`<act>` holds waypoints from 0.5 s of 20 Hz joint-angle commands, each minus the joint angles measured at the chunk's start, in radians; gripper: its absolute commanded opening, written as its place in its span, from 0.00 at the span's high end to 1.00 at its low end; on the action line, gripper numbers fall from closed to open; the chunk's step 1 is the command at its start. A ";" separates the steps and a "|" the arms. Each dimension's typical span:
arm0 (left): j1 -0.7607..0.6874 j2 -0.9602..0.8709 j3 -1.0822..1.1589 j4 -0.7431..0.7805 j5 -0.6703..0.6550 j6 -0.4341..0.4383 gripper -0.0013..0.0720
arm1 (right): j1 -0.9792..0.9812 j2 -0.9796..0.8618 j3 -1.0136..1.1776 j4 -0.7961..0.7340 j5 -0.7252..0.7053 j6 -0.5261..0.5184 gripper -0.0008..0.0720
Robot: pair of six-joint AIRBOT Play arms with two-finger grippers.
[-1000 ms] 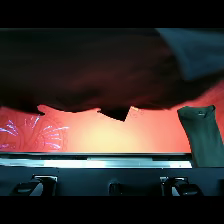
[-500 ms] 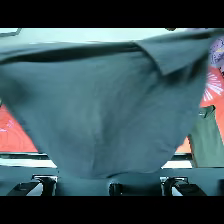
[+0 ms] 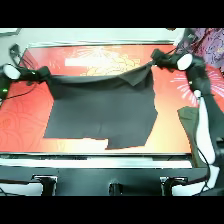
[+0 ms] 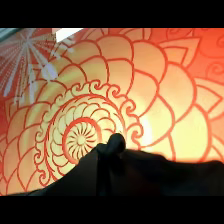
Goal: Fold the clothes and pants, and hang the long-sleeved shirts on hangers.
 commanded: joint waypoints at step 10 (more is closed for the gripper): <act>0.110 -0.110 0.127 -0.121 -0.341 0.072 0.04 | -0.011 -0.035 0.000 0.086 0.403 -0.159 0.27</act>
